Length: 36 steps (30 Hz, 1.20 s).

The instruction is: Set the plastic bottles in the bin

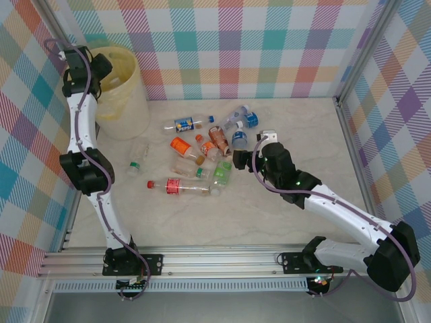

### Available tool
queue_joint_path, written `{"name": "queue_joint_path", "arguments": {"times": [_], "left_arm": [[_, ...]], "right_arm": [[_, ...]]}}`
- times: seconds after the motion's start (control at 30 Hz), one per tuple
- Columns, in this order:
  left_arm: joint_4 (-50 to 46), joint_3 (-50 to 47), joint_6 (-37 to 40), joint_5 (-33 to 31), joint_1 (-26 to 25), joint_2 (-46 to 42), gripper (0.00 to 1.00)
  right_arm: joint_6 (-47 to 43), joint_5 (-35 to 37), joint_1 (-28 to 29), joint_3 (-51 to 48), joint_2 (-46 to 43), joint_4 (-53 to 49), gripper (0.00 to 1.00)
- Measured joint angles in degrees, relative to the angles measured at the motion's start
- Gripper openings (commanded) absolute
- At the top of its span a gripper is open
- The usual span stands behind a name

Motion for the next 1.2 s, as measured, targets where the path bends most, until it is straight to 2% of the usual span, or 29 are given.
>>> {"name": "queue_joint_path", "arguments": {"times": [0.4, 0.63, 0.77, 0.9, 1.2], "left_arm": [[-4.66, 1.49, -5.35, -1.97, 0.07, -2.43, 0.9], [-6.86, -1.6, -6.25, -0.87, -0.37, -10.95, 0.95], [-6.64, -9.49, -6.43, -1.05, -1.27, -19.58, 0.98], [-5.79, -22.01, -6.38, -1.57, -4.35, -29.51, 1.0], [-4.39, -48.52, -1.88, -6.45, -17.59, -46.05, 1.0]], "right_arm": [[1.75, 2.47, -0.04, -1.14, -1.57, 0.22, 1.0], [3.78, 3.21, -0.04, -3.02, -4.13, 1.01, 1.0], [5.27, 3.43, -0.09, -3.89, -4.68, 1.38, 1.0], [6.32, 3.61, -0.09, -4.63, -4.68, 1.53, 1.0], [8.02, 3.63, -0.44, -5.29, -4.68, 2.4, 1.0]]}}
